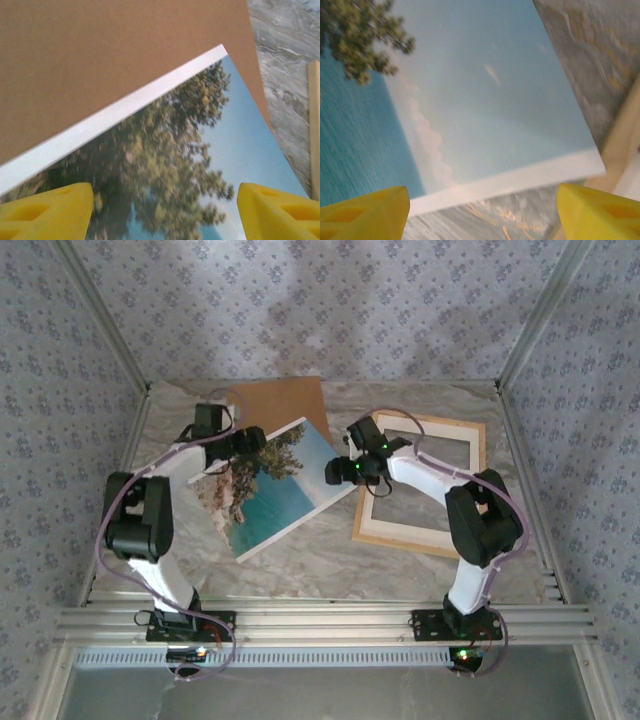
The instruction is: Put the photo into the frame
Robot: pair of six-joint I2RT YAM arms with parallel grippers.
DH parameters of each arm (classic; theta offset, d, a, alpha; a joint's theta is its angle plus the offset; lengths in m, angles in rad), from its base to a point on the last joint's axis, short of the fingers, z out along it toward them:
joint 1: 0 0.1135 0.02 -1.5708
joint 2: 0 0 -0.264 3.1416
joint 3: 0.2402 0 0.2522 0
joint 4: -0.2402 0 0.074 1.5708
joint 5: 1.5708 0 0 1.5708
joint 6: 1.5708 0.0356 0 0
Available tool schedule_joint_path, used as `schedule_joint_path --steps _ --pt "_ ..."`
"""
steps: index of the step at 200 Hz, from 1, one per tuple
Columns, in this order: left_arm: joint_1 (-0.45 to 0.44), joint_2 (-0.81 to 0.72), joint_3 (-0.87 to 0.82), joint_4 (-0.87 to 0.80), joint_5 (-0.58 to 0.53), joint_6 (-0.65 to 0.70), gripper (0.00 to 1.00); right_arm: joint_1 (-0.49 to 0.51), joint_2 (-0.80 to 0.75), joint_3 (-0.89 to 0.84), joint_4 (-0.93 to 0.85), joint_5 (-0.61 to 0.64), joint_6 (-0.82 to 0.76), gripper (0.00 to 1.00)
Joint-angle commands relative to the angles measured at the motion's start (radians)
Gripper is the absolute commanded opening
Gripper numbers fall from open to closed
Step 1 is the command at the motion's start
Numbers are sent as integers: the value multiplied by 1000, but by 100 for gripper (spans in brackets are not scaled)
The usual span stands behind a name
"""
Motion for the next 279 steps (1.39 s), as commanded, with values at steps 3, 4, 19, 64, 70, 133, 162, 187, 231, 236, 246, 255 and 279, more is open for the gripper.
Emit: schedule_joint_path --steps 3,4,19,64,70,133,162,187,231,236,246,255,279 --pt "21 120 153 -86 11 66 76 39 1 -62 57 36 98 78" --pt "22 125 159 -92 10 67 76 42 2 -60 58 36 98 78" --pt "29 207 261 -167 6 88 76 64 29 -50 69 42 114 78" --pt "37 345 411 -316 1 117 76 89 120 10 92 39 137 76" --pt "37 347 411 -326 -6 119 76 89 132 20 89 36 137 76" --pt "39 231 236 -315 -25 122 76 69 218 107 109 36 124 75" --pt "38 138 102 -266 -21 94 76 45 274 185 102 16 112 75" --pt "39 51 -19 -220 -22 73 76 29 317 248 92 4 98 74" --pt "39 -90 -224 -152 -2 32 75 7 354 310 67 -46 82 74" --pt "39 -104 -243 -138 -1 24 75 4 353 308 72 -57 82 74" --pt "38 -128 -284 -113 10 6 75 -4 351 305 88 -83 87 75" --pt "39 -146 -314 -95 16 -9 75 -10 347 301 109 -107 93 75" --pt "37 -176 -373 -35 52 -51 75 -17 343 293 158 -165 117 75"
